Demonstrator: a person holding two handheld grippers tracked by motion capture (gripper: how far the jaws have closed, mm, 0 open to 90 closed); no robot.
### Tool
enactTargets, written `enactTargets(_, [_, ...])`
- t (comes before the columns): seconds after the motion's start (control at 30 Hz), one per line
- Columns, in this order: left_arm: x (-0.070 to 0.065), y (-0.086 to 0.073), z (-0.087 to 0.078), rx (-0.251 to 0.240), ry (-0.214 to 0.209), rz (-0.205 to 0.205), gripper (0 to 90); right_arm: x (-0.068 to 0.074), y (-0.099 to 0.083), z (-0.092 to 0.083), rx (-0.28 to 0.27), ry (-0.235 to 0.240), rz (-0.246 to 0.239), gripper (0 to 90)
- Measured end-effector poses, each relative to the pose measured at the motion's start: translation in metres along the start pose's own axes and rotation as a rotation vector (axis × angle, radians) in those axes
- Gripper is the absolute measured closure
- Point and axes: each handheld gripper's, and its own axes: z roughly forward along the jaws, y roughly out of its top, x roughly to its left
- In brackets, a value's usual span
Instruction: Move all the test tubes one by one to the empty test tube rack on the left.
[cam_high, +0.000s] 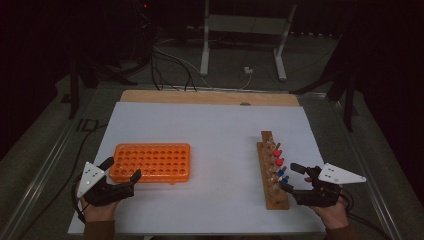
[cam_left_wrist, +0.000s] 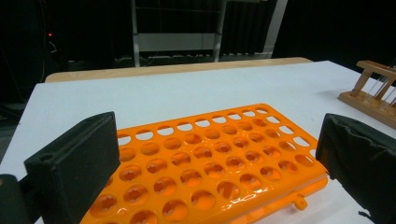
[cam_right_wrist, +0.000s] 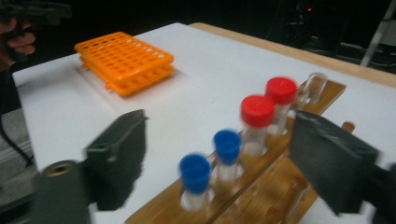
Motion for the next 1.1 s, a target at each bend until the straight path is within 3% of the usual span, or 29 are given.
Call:
enactTargets(0.07, [0.000, 0.000, 0.000, 0.001, 0.001, 0.001, 0.2, 0.002, -0.002, -0.001, 0.000, -0.001, -0.005, 29.9])
enactTargets(0.1, [-0.001, 0.000, 0.000, 0.001, 0.001, 0.002, 0.2, 0.003, -0.004, -0.002, 0.008, -0.001, -0.007, 34.5])
enactTargets(0.13, [0.000, 0.000, 0.000, 0.001, 0.001, 0.001, 0.2, 0.005, -0.008, -0.004, 0.019, 0.010, -0.008, 44.6])
enactTargets(0.2, [0.000, 0.000, 0.000, 0.001, 0.001, 0.000, 0.2, 0.006, -0.010, -0.004, 0.024, 0.011, -0.007, 47.7])
enactTargets(0.27, [0.000, 0.000, 0.001, 0.002, 0.001, 0.001, 0.2, 0.006, -0.017, -0.003, 0.042, 0.047, -0.002, 61.2])
enactTargets(0.37, [-0.001, 0.000, 0.001, 0.003, 0.000, 0.003, 0.2, 0.007, -0.020, 0.002, 0.076, 0.065, -0.012, 69.1])
enactTargets(0.53, [-0.001, 0.000, 0.001, 0.006, -0.002, 0.006, 0.2, 0.009, -0.019, 0.010, 0.095, 0.038, -0.037, 74.6])
enactTargets(0.77, [-0.002, -0.001, 0.002, 0.007, -0.004, 0.009, 0.2, 0.010, -0.018, 0.014, 0.104, 0.023, -0.044, 71.9])
enactTargets(1.1, [-0.002, -0.001, 0.002, 0.008, -0.006, 0.010, 0.2, 0.011, -0.017, 0.018, 0.112, 0.000, -0.067, 77.1])
